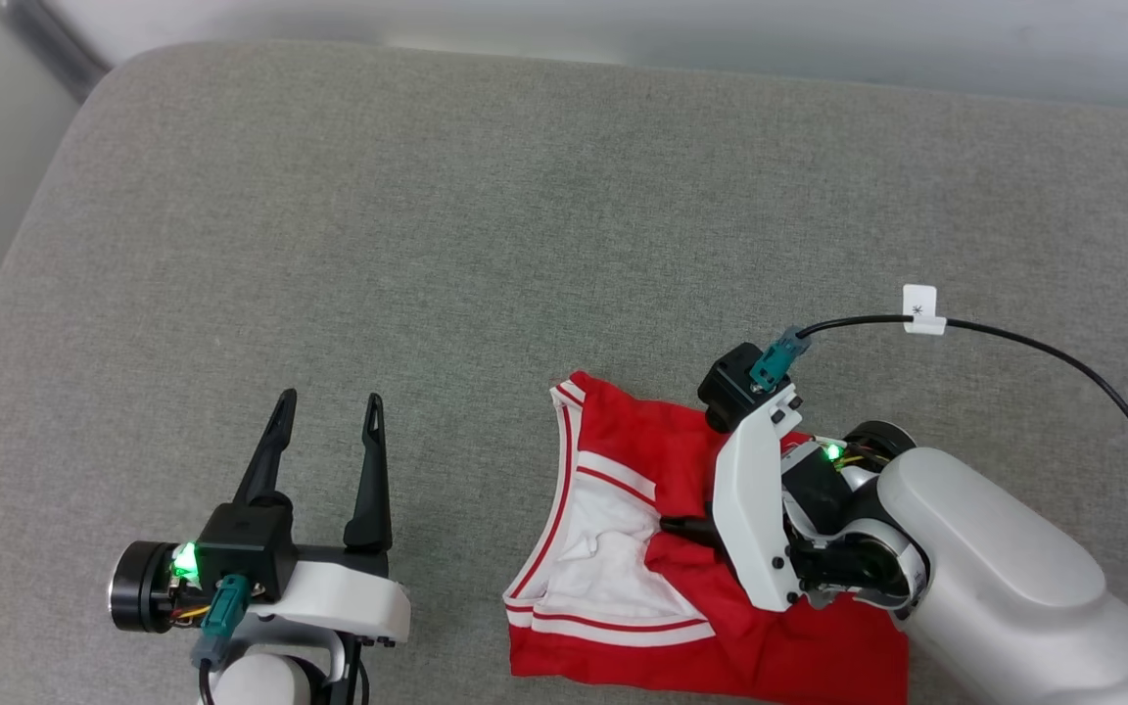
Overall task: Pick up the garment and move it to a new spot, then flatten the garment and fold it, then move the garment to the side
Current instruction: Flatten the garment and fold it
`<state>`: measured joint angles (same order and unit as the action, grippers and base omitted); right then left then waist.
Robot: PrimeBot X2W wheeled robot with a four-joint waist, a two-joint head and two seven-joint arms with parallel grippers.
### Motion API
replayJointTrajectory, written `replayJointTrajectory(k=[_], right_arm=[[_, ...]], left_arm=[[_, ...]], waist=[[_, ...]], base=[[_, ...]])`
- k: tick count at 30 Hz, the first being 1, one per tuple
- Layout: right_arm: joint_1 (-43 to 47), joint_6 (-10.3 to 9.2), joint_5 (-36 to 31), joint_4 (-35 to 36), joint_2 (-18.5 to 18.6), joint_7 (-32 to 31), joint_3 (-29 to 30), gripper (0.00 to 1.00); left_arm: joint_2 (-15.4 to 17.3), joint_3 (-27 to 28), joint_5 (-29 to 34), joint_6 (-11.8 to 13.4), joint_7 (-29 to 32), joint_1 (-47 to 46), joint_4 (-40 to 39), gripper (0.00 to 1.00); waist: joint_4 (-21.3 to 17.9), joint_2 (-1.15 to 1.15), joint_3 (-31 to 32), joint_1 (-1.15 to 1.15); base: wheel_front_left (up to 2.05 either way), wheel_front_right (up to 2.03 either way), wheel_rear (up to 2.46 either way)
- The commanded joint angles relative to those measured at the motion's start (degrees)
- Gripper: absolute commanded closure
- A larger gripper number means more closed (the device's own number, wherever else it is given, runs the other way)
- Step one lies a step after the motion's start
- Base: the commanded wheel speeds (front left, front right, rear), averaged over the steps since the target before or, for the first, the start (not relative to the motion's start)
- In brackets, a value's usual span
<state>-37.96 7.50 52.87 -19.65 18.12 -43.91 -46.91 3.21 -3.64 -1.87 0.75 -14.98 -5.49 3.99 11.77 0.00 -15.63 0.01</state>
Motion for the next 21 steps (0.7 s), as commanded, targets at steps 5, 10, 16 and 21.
replayJointTrajectory(k=[5, 10, 16, 21], right_arm=[[-2.3, -0.02, 0.7, -1.4, 0.7, 6.1, -2.9, 0.67], [-3.4, -0.02, 0.8, 3.2, 3.6, 15.9, -3.5, 0.0], [-2.3, -0.02, -6.7, 4.8, 7.2, 34.3, 3.7, 0.0], [1.7, -0.02, -17.3, 2.4, 6.4, 47.6, 14.0, 0.0]], left_arm=[[-0.1, 0.5, -0.1, 0.2, -0.3, -0.1, 0.5, 0.0], [0.0, 1.3, 0.3, -0.2, -0.3, 1.0, 0.8, 0.0], [0.2, 2.1, 0.8, 0.0, -0.3, 2.8, 0.1, 0.0], [0.1, 2.6, 0.8, 0.0, -0.3, 4.4, -0.4, 0.0]], waist=[[-0.9, 0.0, 0.8, -0.01], [-2.9, 0.0, 3.7, -0.01], [-5.9, 0.0, 6.9, -0.01], [-7.8, 0.0, 8.4, -0.01]], base=[[0.0, 0.0, 0.0], [0.0, 0.0, 0.0], [0.0, 0.0, 0.0], [0.0, 0.0, 0.0]])
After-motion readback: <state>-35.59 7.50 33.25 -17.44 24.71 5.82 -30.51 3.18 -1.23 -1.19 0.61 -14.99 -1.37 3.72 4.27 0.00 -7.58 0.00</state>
